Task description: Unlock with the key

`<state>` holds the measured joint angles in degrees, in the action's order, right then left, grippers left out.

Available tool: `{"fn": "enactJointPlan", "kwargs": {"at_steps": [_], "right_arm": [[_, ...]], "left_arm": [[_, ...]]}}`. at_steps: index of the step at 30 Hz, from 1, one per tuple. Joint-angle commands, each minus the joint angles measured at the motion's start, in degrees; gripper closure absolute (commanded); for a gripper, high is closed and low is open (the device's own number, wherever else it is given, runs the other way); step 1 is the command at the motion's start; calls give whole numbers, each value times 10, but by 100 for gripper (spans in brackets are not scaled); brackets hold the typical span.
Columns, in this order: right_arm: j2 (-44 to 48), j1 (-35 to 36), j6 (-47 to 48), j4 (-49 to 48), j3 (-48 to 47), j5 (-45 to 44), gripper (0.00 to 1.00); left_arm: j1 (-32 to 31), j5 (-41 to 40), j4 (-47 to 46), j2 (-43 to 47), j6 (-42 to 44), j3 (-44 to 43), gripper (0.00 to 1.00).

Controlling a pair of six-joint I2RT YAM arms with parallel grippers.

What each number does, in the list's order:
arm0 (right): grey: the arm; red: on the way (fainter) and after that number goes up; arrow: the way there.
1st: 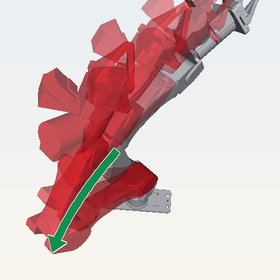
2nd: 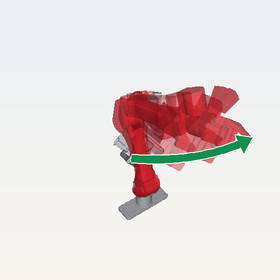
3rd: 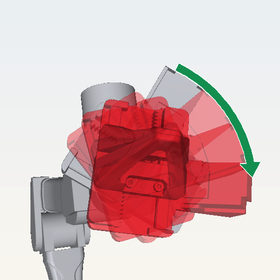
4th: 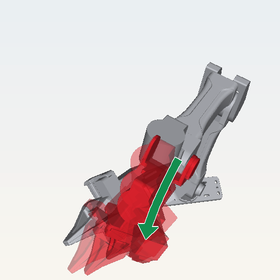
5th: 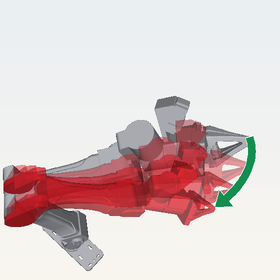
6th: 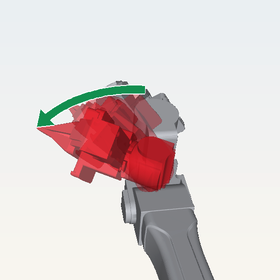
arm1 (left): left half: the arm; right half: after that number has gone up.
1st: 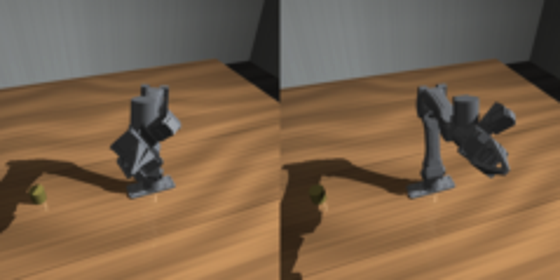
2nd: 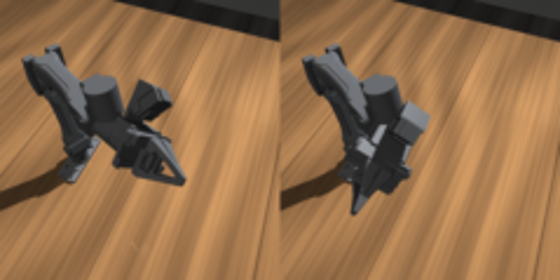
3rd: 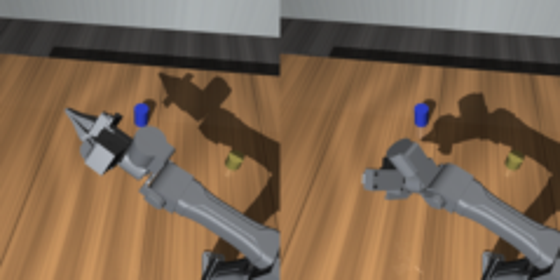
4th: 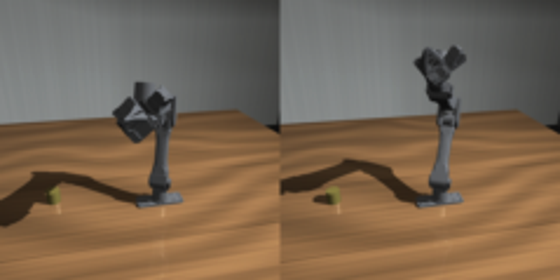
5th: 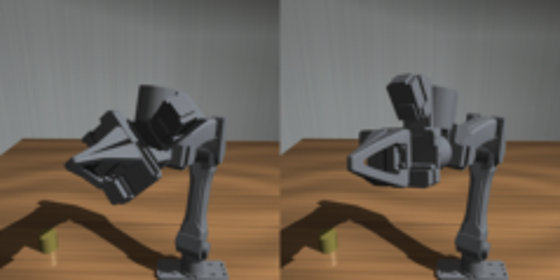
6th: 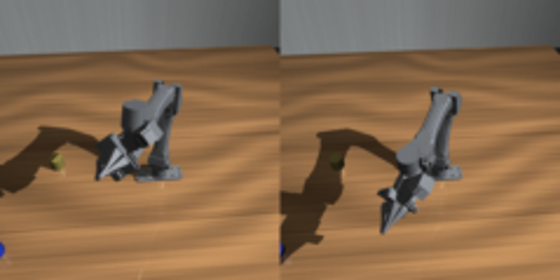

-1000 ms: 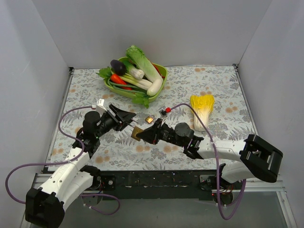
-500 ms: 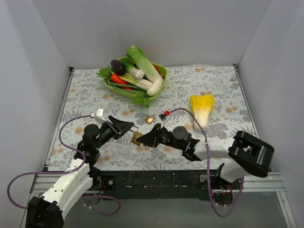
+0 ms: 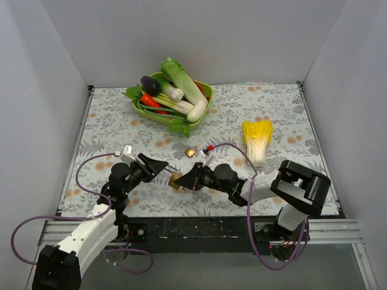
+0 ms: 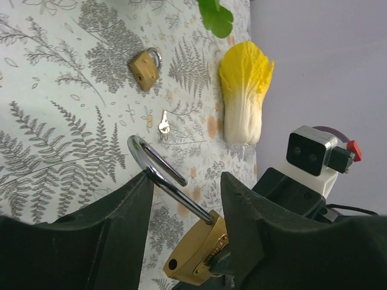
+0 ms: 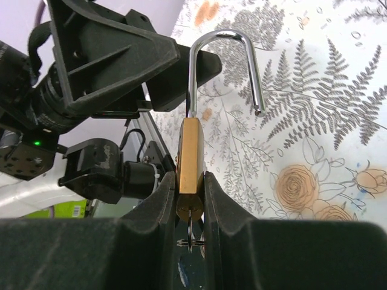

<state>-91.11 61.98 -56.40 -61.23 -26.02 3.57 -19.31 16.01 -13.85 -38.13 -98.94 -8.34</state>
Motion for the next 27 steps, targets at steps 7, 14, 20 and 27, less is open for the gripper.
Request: {"fn": "enactJointPlan", "kwargs": {"at_steps": [7, 14, 20, 27], "right_arm": [[-79, 8, -14, -51, -17, -4, 99], [-119, 11, -39, -56, -24, 0, 99], [-142, 18, -63, -43, -33, -4, 99], [-160, 23, -50, 23, -84, -12, 92]], "left_arm": [[0, -52, 4, -36, 41, 18, 54], [0, -92, 87, -64, 47, -8, 51], [1, -114, 134, -66, 61, -33, 34], [0, -143, 200, -85, 99, -72, 11]]}}
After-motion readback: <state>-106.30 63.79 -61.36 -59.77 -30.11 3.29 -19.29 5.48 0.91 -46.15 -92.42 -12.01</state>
